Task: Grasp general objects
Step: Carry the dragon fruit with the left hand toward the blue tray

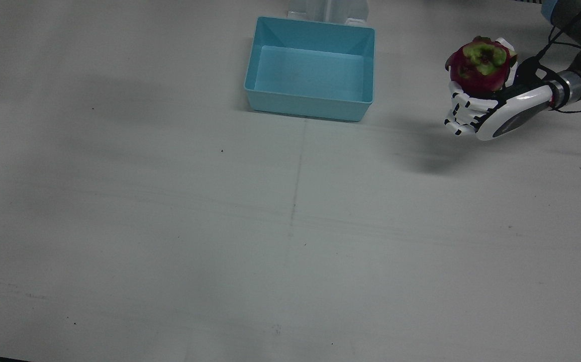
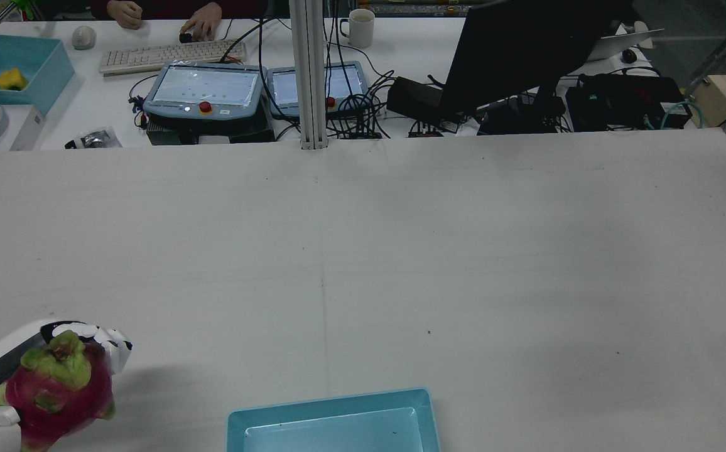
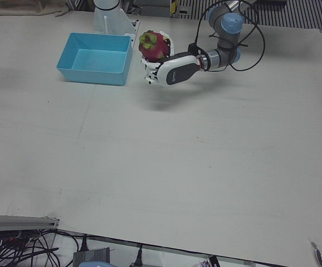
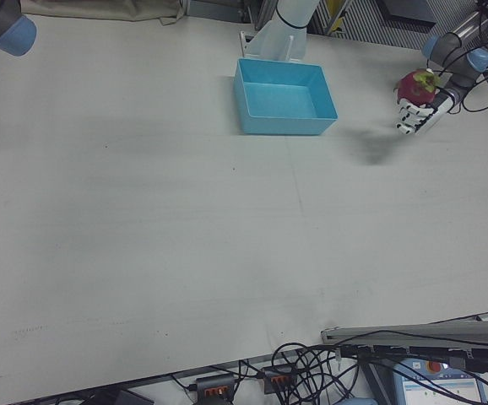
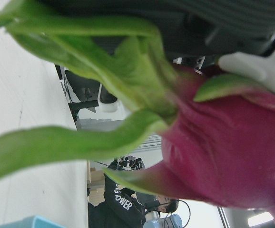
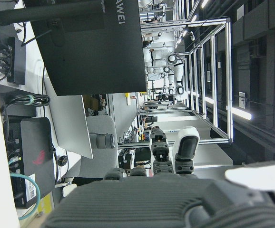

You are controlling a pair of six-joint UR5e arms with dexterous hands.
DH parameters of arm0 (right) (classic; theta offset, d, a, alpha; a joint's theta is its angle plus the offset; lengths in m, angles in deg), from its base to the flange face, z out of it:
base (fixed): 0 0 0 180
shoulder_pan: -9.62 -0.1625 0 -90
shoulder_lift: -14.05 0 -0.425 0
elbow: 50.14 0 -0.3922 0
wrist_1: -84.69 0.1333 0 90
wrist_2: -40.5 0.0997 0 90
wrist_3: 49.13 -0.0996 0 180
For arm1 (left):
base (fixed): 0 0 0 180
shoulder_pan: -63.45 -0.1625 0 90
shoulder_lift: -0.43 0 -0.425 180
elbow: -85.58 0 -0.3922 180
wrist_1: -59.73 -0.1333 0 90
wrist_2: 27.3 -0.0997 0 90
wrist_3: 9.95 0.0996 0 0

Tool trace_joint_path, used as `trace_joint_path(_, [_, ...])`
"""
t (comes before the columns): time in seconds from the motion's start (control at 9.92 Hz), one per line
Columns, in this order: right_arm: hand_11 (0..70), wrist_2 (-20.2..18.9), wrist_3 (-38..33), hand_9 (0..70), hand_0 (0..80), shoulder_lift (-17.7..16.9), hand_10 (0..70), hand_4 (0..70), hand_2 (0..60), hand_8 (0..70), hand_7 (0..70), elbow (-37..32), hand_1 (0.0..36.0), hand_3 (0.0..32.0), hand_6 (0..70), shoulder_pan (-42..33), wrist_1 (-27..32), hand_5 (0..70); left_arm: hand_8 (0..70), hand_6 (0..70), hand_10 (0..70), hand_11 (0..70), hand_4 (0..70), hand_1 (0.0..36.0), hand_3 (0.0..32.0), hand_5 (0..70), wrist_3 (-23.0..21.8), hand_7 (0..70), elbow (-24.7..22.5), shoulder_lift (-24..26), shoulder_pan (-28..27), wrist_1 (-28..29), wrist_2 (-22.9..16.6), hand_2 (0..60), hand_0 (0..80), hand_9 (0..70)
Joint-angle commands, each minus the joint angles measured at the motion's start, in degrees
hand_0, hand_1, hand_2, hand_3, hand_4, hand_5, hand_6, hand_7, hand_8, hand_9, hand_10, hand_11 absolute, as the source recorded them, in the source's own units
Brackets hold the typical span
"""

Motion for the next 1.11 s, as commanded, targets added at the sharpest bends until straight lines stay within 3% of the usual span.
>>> trace_joint_path(0.0, [0.0, 0.0, 0.0, 0.0, 0.0, 0.0, 0.0, 0.0, 0.0, 0.0, 0.0, 0.0, 0.0, 0.0, 0.0, 0.0, 0.0, 0.0, 70.0, 70.0, 70.0, 70.0, 70.0, 2.8, 0.0, 70.0, 2.09, 70.0, -3.62, 0.07, -8.0, 0.74, 2.69, 60.0, 53.3, 70.0])
trace_joint_path(0.2, [0.0, 0.0, 0.09, 0.0, 0.0, 0.0, 0.0, 0.0, 0.0, 0.0, 0.0, 0.0, 0.0, 0.0, 0.0, 0.0, 0.0, 0.0, 70.0, 70.0, 70.0, 70.0, 70.0, 2.8, 0.0, 70.0, 6.65, 70.0, -4.49, 1.03, -16.17, 1.81, 8.39, 60.0, 53.1, 70.0])
trace_joint_path(0.3, [0.0, 0.0, 0.09, 0.0, 0.0, 0.0, 0.0, 0.0, 0.0, 0.0, 0.0, 0.0, 0.0, 0.0, 0.0, 0.0, 0.0, 0.0, 70.0, 70.0, 70.0, 70.0, 70.0, 2.8, 0.0, 70.0, 7.54, 70.0, -4.5, 3.91, -18.56, 0.07, 9.55, 60.0, 53.0, 70.0])
trace_joint_path(0.71, [0.0, 0.0, 0.09, 0.0, 0.0, 0.0, 0.0, 0.0, 0.0, 0.0, 0.0, 0.0, 0.0, 0.0, 0.0, 0.0, 0.0, 0.0, 70.0, 70.0, 70.0, 70.0, 70.0, 3.2, 0.0, 70.0, 10.01, 70.0, -6.6, 17.88, -24.2, -14.15, 10.0, 60.0, 52.8, 70.0])
trace_joint_path(1.01, [0.0, 0.0, 0.09, 0.0, 0.0, 0.0, 0.0, 0.0, 0.0, 0.0, 0.0, 0.0, 0.0, 0.0, 0.0, 0.0, 0.0, 0.0, 70.0, 70.0, 70.0, 70.0, 70.0, 3.1, 0.0, 70.0, 9.75, 70.0, -6.61, 19.93, -24.12, -15.86, 10.0, 60.0, 52.9, 70.0])
